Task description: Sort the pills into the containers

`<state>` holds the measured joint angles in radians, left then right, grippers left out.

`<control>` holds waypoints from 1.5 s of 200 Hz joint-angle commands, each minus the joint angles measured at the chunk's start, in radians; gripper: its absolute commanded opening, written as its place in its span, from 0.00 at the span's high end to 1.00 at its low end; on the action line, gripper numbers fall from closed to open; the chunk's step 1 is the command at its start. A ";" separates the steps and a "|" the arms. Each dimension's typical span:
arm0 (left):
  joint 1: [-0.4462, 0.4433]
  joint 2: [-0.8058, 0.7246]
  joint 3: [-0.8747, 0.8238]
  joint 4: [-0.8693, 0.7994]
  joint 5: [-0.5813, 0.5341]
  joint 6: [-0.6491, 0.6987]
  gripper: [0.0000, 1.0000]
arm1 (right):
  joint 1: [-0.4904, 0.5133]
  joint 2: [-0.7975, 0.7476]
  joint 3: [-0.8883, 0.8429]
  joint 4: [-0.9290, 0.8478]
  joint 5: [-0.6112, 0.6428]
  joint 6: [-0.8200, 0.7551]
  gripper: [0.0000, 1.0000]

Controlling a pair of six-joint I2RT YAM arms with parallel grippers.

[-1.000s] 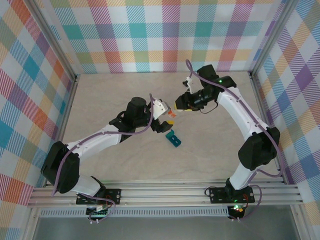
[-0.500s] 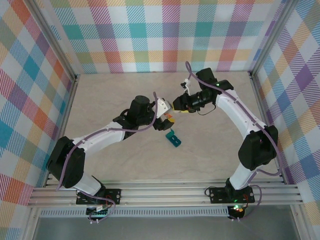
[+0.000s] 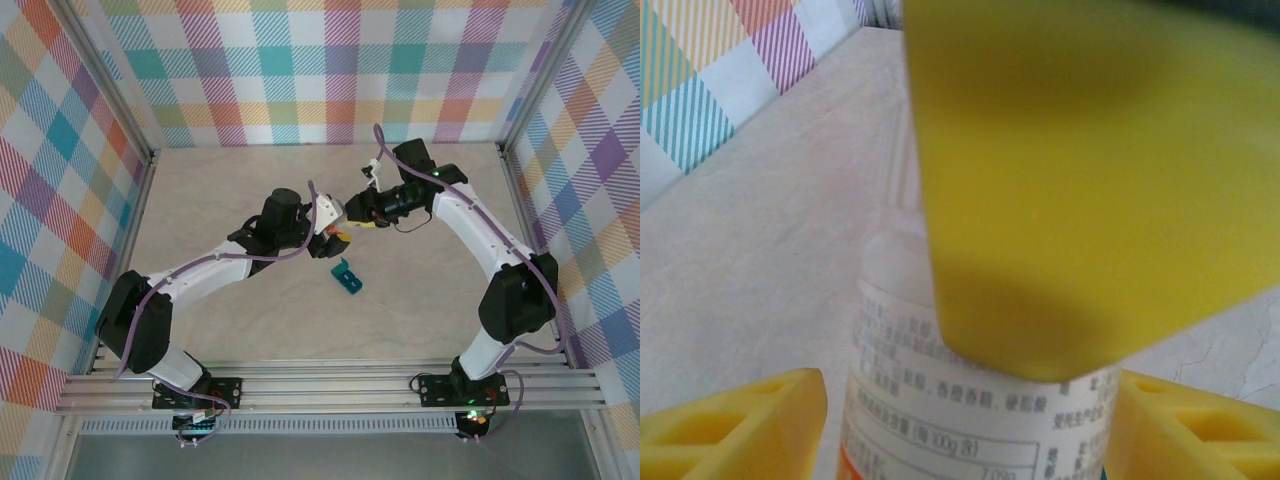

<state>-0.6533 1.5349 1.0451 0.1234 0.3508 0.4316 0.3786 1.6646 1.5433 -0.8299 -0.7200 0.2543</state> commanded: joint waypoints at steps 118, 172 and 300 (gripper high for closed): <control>-0.006 0.034 0.066 -0.040 0.029 -0.019 0.54 | -0.007 -0.038 -0.035 0.037 -0.053 0.015 0.62; -0.006 0.033 0.091 -0.067 0.031 -0.053 0.79 | -0.008 -0.045 -0.037 0.040 -0.038 0.022 0.51; 0.023 0.046 0.177 -0.187 0.034 -0.130 1.00 | -0.126 -0.284 -0.344 0.243 0.009 0.205 0.22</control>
<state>-0.6441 1.5673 1.1782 -0.0238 0.3546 0.3195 0.2794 1.4189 1.2686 -0.7017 -0.7155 0.3569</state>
